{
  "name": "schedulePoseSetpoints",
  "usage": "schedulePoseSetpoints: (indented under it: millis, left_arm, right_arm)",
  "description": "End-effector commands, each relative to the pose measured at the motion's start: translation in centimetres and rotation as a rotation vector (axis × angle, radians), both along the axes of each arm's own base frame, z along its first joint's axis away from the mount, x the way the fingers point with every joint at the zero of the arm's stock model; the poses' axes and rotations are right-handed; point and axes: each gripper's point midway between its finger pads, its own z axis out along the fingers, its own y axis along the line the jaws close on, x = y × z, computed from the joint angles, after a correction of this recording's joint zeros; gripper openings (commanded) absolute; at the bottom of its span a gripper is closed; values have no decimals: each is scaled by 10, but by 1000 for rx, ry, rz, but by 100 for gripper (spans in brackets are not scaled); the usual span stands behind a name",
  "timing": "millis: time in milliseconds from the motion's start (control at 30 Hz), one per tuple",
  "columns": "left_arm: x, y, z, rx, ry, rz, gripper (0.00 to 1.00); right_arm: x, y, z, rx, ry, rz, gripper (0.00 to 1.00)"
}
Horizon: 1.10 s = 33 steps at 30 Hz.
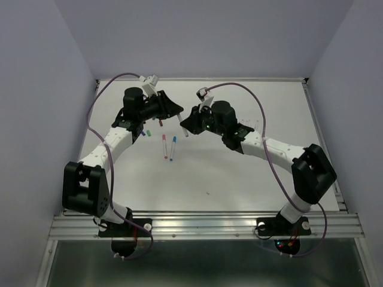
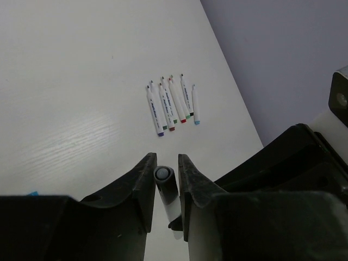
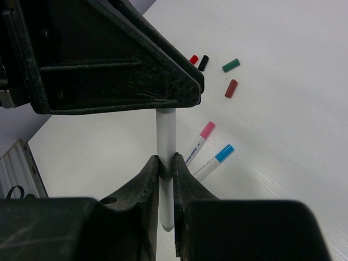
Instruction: Open the pen caps
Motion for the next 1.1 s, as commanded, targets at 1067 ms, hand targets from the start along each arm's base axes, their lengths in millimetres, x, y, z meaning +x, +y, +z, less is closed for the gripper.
schedulePoseSetpoints:
  millis: [1067]
  left_arm:
    - [7,2,38,-39,-78,59,0]
  right_arm:
    - [38,19,37,46,-144,-34,20]
